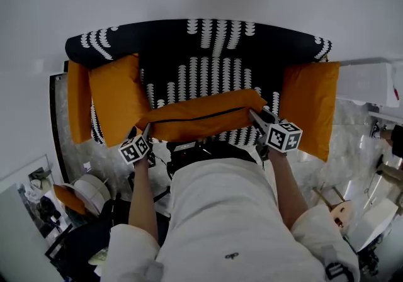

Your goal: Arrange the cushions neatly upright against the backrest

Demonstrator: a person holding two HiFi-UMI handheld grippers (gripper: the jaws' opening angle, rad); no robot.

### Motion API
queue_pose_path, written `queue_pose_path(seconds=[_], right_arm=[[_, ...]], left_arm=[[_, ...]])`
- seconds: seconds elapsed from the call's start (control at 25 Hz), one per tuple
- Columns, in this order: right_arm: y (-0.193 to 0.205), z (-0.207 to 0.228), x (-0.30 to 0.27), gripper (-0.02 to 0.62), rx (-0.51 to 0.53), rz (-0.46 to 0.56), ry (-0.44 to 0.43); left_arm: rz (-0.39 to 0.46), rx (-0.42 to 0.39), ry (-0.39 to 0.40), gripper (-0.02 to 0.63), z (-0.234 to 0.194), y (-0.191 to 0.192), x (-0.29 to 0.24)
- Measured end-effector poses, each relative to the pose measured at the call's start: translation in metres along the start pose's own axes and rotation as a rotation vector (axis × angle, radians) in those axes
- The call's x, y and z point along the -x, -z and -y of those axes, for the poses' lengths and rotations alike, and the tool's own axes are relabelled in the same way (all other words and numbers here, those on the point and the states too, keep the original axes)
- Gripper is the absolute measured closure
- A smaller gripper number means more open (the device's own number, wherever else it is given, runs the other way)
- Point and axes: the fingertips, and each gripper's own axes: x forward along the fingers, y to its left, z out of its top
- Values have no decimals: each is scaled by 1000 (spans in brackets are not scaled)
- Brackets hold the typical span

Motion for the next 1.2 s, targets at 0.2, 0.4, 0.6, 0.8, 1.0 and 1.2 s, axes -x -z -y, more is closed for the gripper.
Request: queue_pose_path(seconds=[0.2, 0.4, 0.6, 0.8, 1.0, 1.2], right_arm=[[15, 30, 9, 492, -21, -26, 56], [22, 61, 20, 496, -83, -20, 123], [5, 91, 31, 509, -146, 43, 148], [-32, 113, 36, 511, -153, 113, 152], [-69, 140, 20, 509, -131, 133, 168], [-98, 166, -6, 509, -107, 121, 177]], left_arm=[[-34, 15, 76, 416, 22, 2, -9], [-91, -118, 130, 568, 60, -11, -10], [-15, -133, 217, 575, 103, -57, -11], [50, -114, 280, 577, 146, -96, -26], [90, -135, 306, 577, 178, -133, -51], [105, -168, 307, 577, 203, -166, -81]])
